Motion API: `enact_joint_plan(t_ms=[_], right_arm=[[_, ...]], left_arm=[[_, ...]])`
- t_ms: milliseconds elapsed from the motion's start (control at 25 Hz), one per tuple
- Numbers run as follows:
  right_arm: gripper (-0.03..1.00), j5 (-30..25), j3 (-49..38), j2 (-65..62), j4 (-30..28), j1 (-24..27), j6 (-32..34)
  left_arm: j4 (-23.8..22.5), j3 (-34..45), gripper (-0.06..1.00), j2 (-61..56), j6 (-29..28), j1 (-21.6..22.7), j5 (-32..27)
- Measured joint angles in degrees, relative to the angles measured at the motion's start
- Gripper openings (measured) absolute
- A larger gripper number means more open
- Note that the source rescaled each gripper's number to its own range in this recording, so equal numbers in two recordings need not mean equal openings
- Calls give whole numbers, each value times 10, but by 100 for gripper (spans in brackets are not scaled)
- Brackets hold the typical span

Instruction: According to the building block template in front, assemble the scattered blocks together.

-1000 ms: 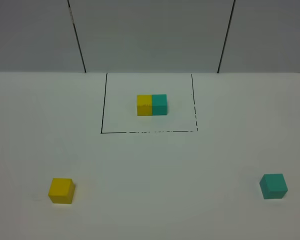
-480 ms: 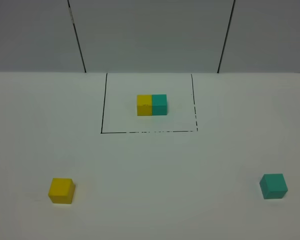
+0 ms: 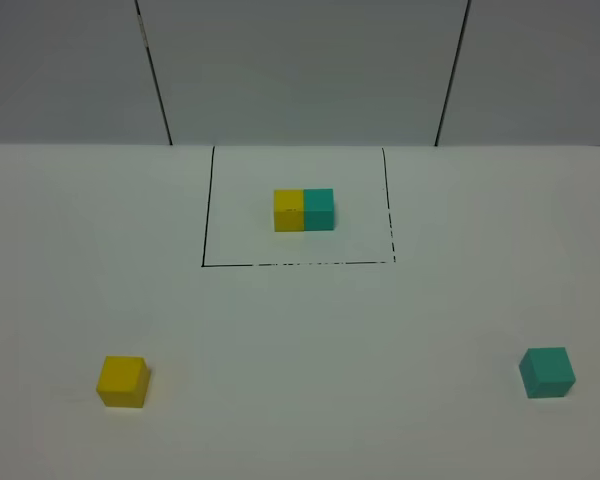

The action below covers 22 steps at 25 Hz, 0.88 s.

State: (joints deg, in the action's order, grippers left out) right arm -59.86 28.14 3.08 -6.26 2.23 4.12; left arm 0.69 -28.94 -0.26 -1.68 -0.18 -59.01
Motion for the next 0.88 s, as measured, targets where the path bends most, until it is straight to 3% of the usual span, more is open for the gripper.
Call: enact_joint_plan(t_ms=[680,880], right_arm=[[72,0,0,0,0,0,0],[72,0,0,0,0,0,0]], left_arm=[[-7,0,65,0,0,0,0],[-7,-35,65,55,-11,0,2]])
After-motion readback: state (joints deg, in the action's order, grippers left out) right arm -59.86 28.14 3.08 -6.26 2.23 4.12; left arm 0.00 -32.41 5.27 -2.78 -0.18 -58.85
